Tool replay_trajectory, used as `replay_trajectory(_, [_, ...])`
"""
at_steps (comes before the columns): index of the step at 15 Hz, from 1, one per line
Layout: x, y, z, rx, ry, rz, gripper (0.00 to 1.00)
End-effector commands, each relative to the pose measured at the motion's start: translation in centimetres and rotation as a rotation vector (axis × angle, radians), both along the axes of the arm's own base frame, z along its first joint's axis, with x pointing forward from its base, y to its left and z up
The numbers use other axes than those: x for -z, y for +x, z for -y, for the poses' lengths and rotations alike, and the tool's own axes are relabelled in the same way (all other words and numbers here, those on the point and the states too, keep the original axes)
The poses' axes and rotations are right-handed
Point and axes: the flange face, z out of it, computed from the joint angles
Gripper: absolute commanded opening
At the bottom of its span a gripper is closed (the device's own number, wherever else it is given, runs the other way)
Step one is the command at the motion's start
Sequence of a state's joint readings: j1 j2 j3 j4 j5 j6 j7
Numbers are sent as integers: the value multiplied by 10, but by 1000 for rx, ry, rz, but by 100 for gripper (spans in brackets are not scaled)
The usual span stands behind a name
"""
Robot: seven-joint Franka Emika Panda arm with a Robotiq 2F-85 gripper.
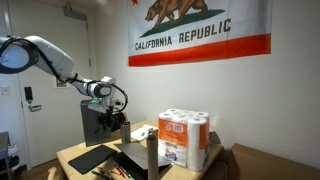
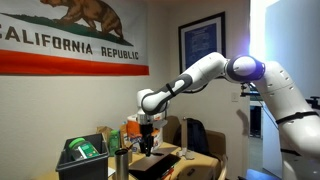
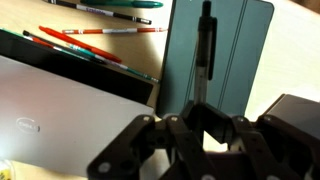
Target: Put the black pen in the silver cup
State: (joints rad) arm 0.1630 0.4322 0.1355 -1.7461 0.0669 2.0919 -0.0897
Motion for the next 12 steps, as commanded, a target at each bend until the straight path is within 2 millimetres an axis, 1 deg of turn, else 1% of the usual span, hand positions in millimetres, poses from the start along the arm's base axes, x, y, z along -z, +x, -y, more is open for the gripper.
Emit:
replay_trajectory(1, [-17,21,-13,-59,11,-86,3])
replay_trajectory(4, [-34,33,-24,-71,-18,-150,3])
replay_trajectory(7, [-45,46,-34,-95,-33,-184,3])
replay_trajectory(10, [-47,61,-39,-113,-38,-200,3])
replay_trajectory(12, [-46,72,-45,-119,-57,-164,3])
